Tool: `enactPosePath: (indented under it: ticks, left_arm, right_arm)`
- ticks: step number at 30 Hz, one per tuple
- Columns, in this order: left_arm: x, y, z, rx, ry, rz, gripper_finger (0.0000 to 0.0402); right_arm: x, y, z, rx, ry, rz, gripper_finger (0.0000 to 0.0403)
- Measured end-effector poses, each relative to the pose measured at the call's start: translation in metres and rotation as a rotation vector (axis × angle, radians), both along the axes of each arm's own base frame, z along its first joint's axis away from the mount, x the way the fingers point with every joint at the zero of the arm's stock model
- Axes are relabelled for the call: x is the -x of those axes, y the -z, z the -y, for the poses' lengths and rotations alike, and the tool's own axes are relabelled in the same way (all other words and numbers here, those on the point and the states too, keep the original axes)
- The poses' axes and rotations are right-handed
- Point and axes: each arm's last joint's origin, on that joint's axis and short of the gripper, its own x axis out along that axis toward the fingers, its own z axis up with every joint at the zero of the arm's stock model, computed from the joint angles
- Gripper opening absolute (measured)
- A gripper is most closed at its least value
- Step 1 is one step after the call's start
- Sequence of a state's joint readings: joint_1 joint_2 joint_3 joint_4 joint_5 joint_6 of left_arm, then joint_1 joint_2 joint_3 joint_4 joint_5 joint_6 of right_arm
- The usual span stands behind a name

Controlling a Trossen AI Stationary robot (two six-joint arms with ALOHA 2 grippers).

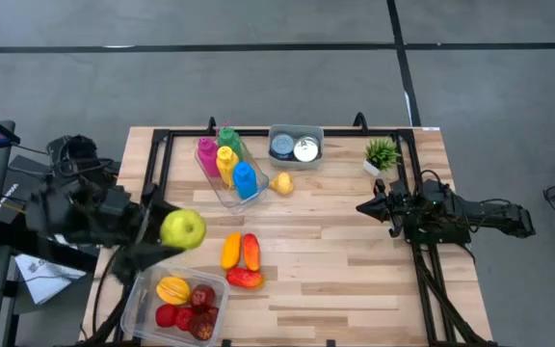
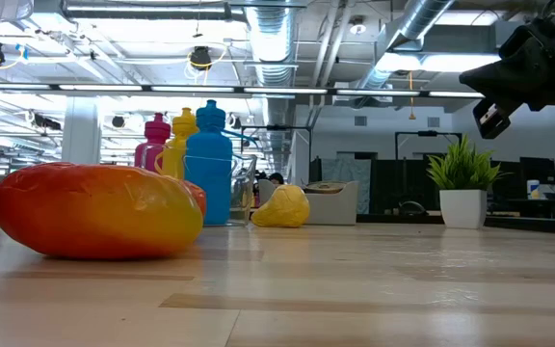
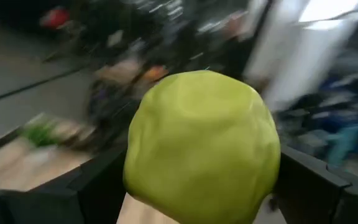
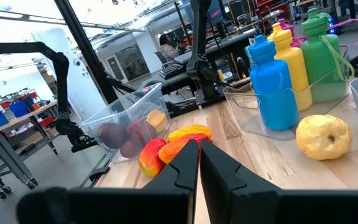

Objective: Pick & Place Food Item
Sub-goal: Put the green apple into the white bin

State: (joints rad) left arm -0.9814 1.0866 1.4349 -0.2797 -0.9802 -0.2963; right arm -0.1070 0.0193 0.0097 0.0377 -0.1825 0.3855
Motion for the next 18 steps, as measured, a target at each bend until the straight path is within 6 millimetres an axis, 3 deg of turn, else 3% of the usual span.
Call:
enactPosePath:
  ticks: [3,8,14,18]
  left_arm:
    - [0.004,0.019,0.002,0.046,-0.100,-0.107,0.0326]
    - [0.002,0.054,0.013,0.192,-0.044,-0.327,0.0326]
    - [-0.006,0.096,0.025,0.322,-0.016,-0.773,0.0326]
    - [-0.006,0.118,0.032,0.349,-0.091,-1.023,0.0326]
  right_arm:
    - [0.000,0.000,0.000,0.000,0.000,0.000,0.0012]
    - [0.000,0.000,0.000,0.000,0.000,0.000,0.0012]
    - [0.000,0.000,0.000,0.000,0.000,0.000,0.0012]
    - [0.000,0.000,0.000,0.000,0.000,0.000,0.0012]
